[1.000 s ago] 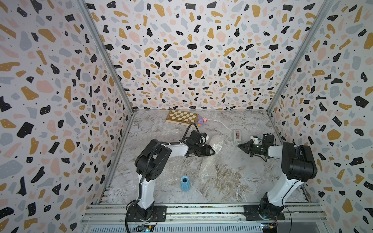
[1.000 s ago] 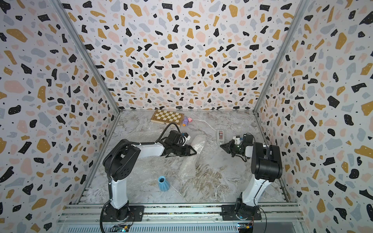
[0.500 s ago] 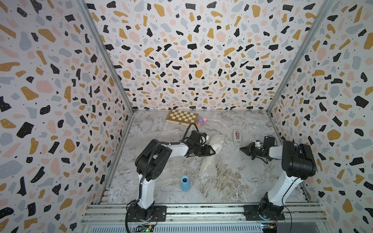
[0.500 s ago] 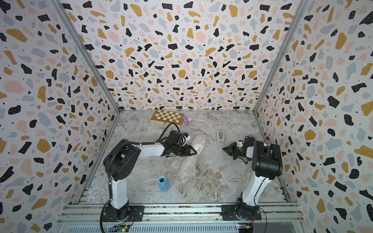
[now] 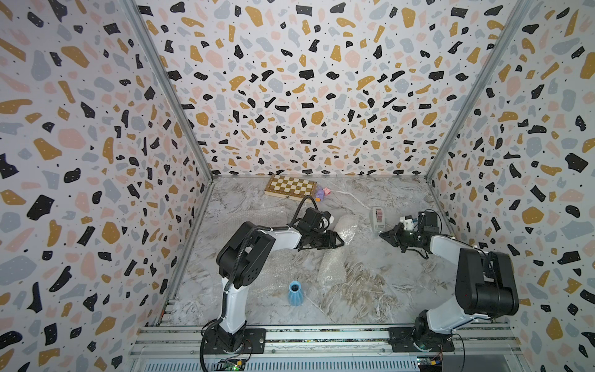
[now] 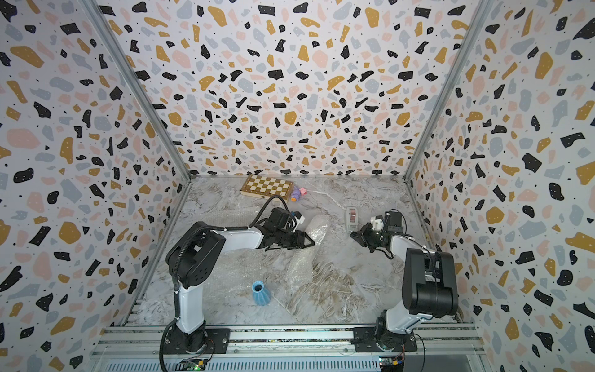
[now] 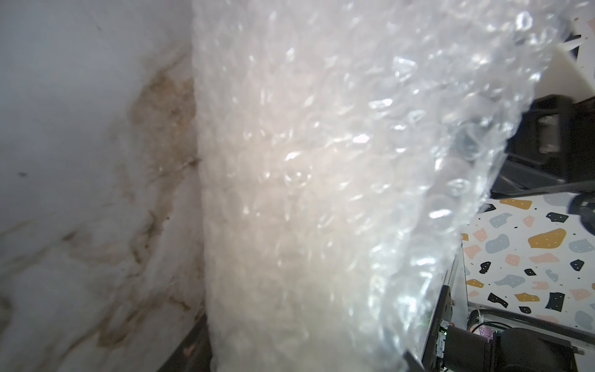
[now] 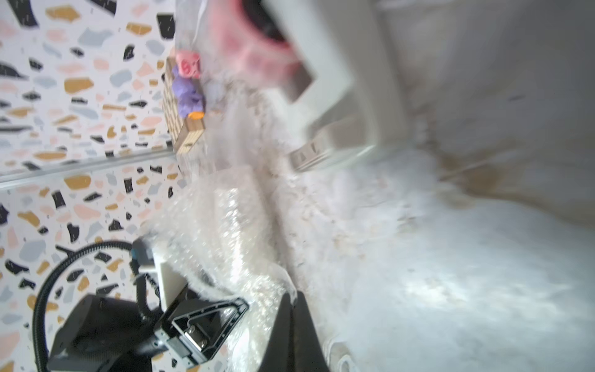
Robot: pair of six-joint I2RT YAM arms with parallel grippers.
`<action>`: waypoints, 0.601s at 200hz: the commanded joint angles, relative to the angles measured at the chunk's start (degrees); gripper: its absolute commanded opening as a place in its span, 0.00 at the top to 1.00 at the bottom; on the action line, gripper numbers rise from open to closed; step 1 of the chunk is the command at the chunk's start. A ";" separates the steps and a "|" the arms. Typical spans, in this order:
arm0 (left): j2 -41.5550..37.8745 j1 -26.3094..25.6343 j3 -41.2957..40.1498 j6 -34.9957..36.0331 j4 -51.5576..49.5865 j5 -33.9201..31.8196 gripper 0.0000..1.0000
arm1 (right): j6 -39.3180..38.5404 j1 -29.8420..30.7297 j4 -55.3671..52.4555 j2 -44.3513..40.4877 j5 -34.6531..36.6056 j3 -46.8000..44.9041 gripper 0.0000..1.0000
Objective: Wrap vases in bubble wrap
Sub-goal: Stick the tape on the bubble wrap.
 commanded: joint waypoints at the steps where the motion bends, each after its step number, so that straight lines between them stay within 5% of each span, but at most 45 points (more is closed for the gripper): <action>1: 3.58 -0.49 -0.29 5.34 -6.71 -3.25 0.43 | -8.65 6.45 -4.18 -4.24 -2.24 2.44 1.00; 47: 3.85 -0.40 3.36 13.35 -12.61 -0.42 0.43 | -13.38 15.81 -0.46 -4.47 -0.18 1.97 1.00; 120: 5.63 -0.30 5.56 14.66 -15.17 -0.85 0.43 | -13.28 19.07 1.93 -2.39 0.37 -0.68 1.00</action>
